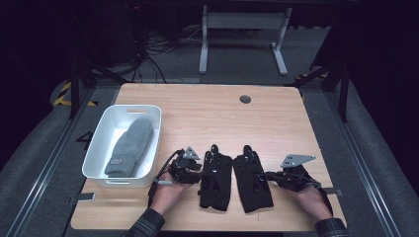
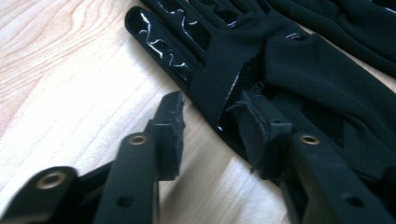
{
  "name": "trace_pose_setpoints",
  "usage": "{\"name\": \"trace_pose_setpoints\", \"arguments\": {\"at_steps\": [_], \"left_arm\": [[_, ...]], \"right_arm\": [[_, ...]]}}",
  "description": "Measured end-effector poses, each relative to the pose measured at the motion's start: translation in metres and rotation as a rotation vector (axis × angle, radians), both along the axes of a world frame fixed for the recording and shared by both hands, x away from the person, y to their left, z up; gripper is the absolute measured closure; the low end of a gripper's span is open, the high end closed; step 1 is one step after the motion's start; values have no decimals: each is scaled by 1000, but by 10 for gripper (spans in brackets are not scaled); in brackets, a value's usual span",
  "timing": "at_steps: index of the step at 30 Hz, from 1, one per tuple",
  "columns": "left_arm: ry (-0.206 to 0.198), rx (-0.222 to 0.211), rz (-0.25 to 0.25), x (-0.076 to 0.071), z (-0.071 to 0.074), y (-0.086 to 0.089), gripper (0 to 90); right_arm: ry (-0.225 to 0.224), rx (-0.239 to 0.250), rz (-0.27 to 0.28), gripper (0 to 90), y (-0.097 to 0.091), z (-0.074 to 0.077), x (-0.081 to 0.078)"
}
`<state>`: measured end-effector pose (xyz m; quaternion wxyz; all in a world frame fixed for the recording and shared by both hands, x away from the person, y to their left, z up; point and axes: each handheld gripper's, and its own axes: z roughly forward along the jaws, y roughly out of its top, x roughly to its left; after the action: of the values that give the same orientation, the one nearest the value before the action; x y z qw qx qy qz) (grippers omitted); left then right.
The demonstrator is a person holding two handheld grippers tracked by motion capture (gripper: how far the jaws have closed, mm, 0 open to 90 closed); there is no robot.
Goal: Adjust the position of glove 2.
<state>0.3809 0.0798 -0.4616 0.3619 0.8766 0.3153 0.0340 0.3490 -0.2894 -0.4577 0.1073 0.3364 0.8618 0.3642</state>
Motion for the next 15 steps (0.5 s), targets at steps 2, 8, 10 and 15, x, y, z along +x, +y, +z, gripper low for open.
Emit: {"name": "trace_pose_setpoints", "arguments": {"at_steps": [2, 8, 10, 15], "left_arm": [[10, 0, -3, -1, 0, -2, 690], [49, -21, 8, -1, 0, -4, 833], [55, -30, 14, -1, 0, -4, 861], [80, -85, 18, 0, 3, 0, 881]], "right_arm": [[6, -5, 6, 900, 1, -1, 0], [16, 0, 17, 900, 2, -1, -1], [19, 2, 28, 900, 4, -1, -1], [25, 4, 46, 900, 7, -1, -2]]}}
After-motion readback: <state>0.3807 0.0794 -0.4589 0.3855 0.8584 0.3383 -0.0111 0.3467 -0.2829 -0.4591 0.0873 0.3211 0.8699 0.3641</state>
